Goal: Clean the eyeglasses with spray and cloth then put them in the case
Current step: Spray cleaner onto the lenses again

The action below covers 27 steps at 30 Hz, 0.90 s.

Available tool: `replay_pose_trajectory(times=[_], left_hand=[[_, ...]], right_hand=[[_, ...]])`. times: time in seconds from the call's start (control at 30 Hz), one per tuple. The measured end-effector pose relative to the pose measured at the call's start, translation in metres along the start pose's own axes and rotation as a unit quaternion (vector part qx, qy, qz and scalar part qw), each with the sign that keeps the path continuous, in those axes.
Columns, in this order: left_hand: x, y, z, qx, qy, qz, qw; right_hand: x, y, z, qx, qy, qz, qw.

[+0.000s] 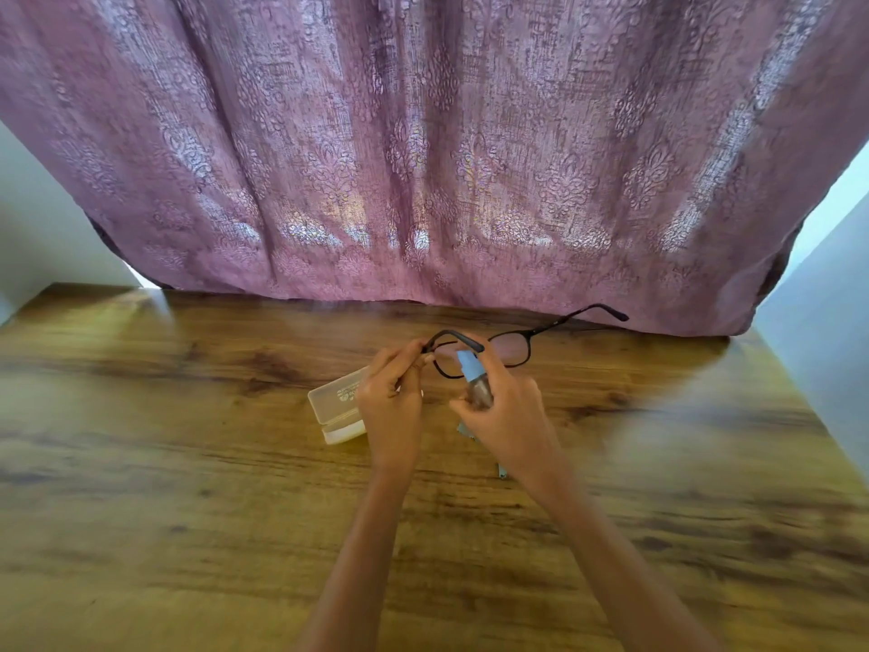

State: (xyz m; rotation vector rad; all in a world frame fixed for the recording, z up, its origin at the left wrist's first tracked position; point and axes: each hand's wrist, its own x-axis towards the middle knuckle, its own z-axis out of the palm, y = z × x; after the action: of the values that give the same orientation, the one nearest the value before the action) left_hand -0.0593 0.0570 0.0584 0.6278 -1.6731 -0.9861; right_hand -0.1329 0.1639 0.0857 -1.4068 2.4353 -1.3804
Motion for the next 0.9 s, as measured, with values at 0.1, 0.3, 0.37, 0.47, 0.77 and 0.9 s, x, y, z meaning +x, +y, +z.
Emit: replay_pose_trajectory(times=[0.1, 0.3, 0.37, 0.47, 0.77, 0.9], left_hand=[[-0.001, 0.0, 0.0, 0.003, -0.002, 0.003, 1.0], [0.0, 0.0, -0.002, 0.003, -0.002, -0.003, 1.0], [0.001, 0.001, -0.002, -0.003, 0.001, -0.007, 1.0], [0.001, 0.0, -0.002, 0.0, 0.008, -0.004, 1.0], [0.001, -0.001, -0.001, 0.007, 0.006, 0.008, 1.0], [0.001, -0.004, -0.002, 0.005, 0.001, -0.003, 1.0]], right_hand=[[-0.004, -0.004, 0.002, 0.005, 0.03, -0.003, 1.0], [0.003, 0.005, -0.014, 0.012, 0.055, 0.015, 0.998], [0.004, 0.013, -0.019, 0.0, 0.046, 0.022, 0.999], [0.005, 0.022, -0.024, -0.027, 0.059, 0.036, 0.997], [0.008, 0.022, -0.028, -0.022, 0.045, 0.03, 0.998], [0.006, 0.024, -0.026, -0.044, 0.068, 0.045, 0.996]])
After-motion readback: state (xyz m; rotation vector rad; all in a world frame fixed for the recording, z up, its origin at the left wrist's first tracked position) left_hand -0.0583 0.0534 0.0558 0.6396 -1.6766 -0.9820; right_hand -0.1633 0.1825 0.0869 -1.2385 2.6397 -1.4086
